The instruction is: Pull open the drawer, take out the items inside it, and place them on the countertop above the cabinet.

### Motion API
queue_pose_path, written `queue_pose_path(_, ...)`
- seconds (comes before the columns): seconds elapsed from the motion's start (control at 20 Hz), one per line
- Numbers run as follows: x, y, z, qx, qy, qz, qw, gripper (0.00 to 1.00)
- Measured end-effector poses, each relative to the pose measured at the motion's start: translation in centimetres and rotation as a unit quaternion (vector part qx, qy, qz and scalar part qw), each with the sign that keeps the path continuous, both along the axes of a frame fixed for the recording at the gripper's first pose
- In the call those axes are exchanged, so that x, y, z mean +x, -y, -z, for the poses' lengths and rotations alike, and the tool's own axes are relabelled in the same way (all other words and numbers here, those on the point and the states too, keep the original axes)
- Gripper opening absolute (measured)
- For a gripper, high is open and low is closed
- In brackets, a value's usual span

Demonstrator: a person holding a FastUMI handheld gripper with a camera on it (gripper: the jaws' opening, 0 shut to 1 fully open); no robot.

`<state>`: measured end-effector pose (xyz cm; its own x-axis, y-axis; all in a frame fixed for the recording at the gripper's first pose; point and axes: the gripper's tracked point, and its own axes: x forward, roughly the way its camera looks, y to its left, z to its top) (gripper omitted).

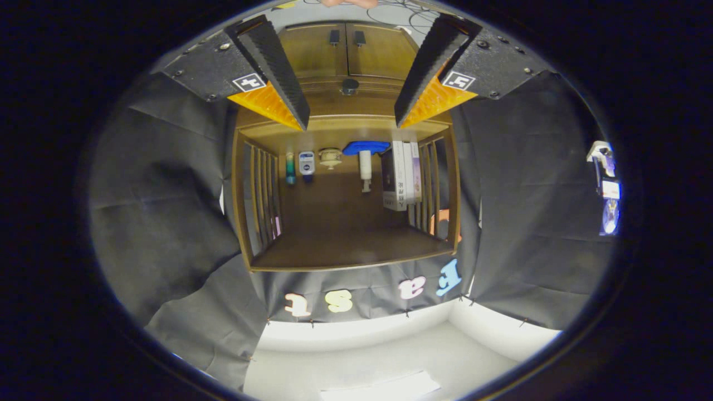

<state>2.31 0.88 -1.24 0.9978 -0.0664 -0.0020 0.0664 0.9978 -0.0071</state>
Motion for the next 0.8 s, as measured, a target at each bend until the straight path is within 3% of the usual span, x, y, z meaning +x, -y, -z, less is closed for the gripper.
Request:
queue_pose_path(0.4,3.5,-1.0,2.0,-0.001,-0.007,0.004,1.000,1.00)
queue_pose_path(0.8,9.4,-1.2,7.4,-0.004,-0.044,0.007,0.999,1.00)
